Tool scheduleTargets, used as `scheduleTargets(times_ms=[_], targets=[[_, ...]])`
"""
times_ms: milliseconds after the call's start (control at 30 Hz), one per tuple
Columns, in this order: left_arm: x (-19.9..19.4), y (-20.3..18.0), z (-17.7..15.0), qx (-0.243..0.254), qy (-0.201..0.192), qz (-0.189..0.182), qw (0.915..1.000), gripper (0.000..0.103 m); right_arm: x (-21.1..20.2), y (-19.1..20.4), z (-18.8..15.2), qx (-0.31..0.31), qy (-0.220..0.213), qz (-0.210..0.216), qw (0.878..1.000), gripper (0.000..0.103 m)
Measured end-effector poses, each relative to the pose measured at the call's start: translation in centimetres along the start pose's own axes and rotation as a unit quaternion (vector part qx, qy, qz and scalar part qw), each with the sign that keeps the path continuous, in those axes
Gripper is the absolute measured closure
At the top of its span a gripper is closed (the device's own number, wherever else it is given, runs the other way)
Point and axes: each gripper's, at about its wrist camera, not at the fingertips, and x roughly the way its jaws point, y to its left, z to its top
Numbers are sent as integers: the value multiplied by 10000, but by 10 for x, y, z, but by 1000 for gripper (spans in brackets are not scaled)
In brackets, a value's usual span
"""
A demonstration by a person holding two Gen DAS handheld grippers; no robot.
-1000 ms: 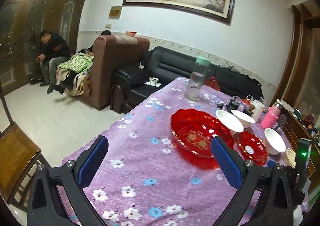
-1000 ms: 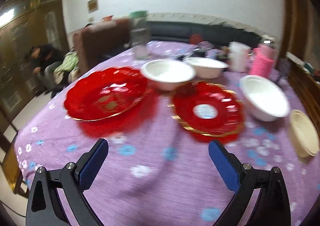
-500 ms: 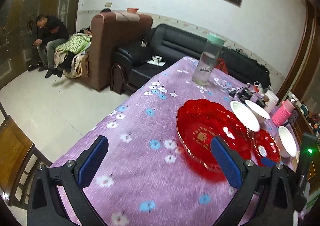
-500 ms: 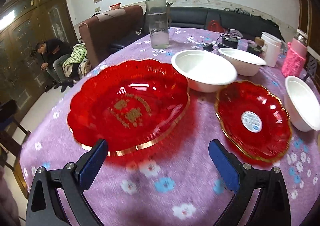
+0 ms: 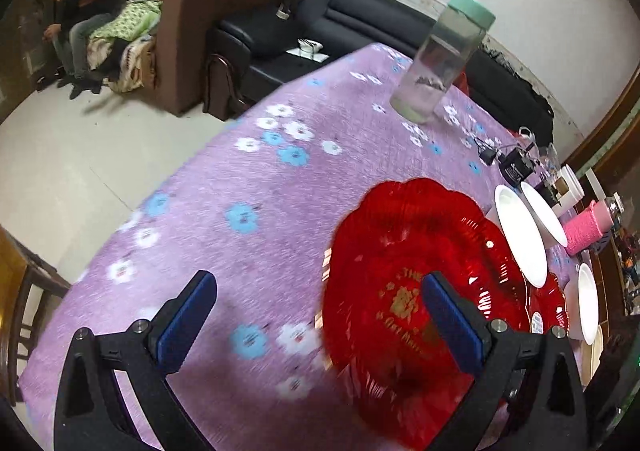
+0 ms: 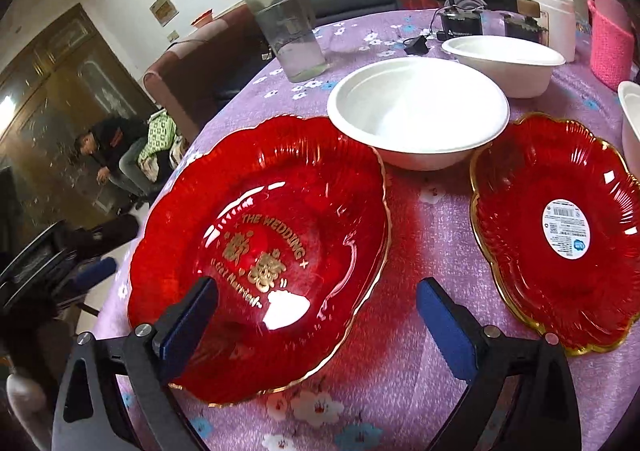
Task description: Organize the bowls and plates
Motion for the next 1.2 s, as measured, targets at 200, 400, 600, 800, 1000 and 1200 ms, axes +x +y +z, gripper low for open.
scheduleTargets(times_ms=[200,400,600,800,1000,1200], targets=[[27,-11,11,127,63,91,9999,7,8,3,2,-99,35,61,9999,21],[44,-13,14,168,269,109,9994,23,13,1,3,-145,39,89,9998,28],[49,-27,11,751,310,344,9961,72,15,-2,4,-103,27,137,9998,44],[39,-26,7,697,218,431,9964,76,12,-10,3,-27,-59,37,10000,67],[20,-11,3,537,78,386,9978,78,8,1,-1,-302,-192,41,9993,72],[1,-4,-2,428,-89,324,9985,78,-3,16,-6,-619,-450,1,9971,73]])
